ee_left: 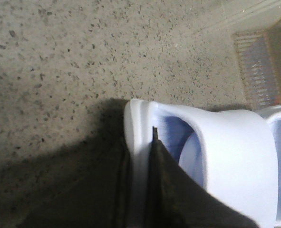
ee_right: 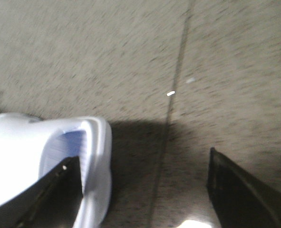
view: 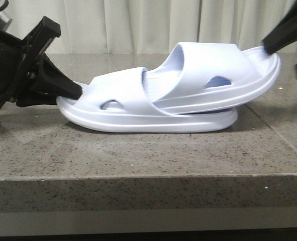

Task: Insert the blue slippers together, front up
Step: 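Push the right-held slipper's toe into the left-held slipper's strap, then open both grippers and withdraw them from the nested slippers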

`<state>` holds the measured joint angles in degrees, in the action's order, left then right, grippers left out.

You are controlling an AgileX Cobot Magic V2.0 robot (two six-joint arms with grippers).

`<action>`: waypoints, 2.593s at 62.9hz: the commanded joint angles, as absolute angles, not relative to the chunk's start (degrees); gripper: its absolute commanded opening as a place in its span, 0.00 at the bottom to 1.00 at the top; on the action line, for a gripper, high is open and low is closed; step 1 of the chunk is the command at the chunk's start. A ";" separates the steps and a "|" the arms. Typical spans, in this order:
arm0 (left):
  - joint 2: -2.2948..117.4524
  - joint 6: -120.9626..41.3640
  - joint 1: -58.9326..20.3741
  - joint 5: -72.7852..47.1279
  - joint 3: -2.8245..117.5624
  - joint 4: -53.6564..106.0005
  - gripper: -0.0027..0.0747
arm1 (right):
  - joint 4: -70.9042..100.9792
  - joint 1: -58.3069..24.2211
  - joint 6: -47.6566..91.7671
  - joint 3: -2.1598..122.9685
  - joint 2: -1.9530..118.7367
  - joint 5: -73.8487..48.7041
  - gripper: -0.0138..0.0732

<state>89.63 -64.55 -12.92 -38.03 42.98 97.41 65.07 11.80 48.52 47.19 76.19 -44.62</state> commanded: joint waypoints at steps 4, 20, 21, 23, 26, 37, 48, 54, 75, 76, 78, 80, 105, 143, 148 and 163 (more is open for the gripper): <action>88.18 -64.40 -13.58 -41.28 44.17 99.52 0.01 | 65.38 16.88 49.44 48.35 72.26 -48.73 0.81; 88.18 -66.28 -13.58 -38.53 44.17 105.17 0.01 | 65.27 17.82 49.44 48.35 69.30 -55.11 0.81; 88.18 -66.28 -13.58 -38.16 44.17 105.17 0.01 | 65.27 17.82 49.44 48.35 68.95 -55.63 0.81; 88.18 -66.28 -13.58 -37.21 44.17 105.30 0.01 | 65.27 17.82 49.44 48.35 68.35 -56.21 0.81; 88.18 -66.28 -13.58 -36.26 44.17 105.30 0.01 | 65.27 17.82 49.44 48.35 67.46 -56.76 0.81; 88.18 -66.38 -12.72 -34.31 44.17 105.10 0.01 | 65.27 17.82 49.44 48.35 64.53 -56.91 0.81; 88.18 -66.38 -11.58 -34.48 44.17 105.10 0.01 | 65.27 17.82 49.44 48.35 63.88 -57.46 0.81; 88.18 -66.38 -9.63 -35.00 44.17 103.96 0.01 | 65.27 17.82 49.44 48.35 63.88 -58.15 0.81; 88.18 -66.38 -6.03 -42.04 44.17 102.53 0.01 | 65.27 17.82 49.44 48.35 63.88 -58.34 0.81; 88.18 -66.38 -6.03 -42.04 44.17 102.53 0.01 | 65.27 17.82 49.44 48.35 63.88 -58.34 0.81; 88.18 -66.38 -6.03 -42.04 44.17 102.42 0.01 | 65.27 17.82 49.44 48.35 63.88 -58.34 0.81; 88.18 -67.00 -6.03 -42.04 44.17 102.42 0.02 | 65.27 17.82 49.44 48.35 63.88 -58.34 0.81; 84.06 -64.50 -6.03 -38.17 44.26 96.01 0.55 | 65.27 17.50 49.44 48.35 63.88 -58.86 0.81; 56.01 -1.44 -2.09 -50.42 56.55 1.06 0.55 | 24.34 3.81 18.30 53.00 45.55 -56.57 0.80; 51.26 1.44 -2.09 -52.10 56.03 -2.73 0.55 | 18.07 2.66 13.20 53.00 42.93 -57.16 0.80; 40.08 1.58 -2.09 -50.73 52.80 -3.43 0.55 | 14.85 2.02 11.31 52.59 35.93 -59.41 0.80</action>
<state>43.01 0.57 -2.32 -53.86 52.55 -2.92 15.00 2.08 11.91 51.12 38.17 -61.36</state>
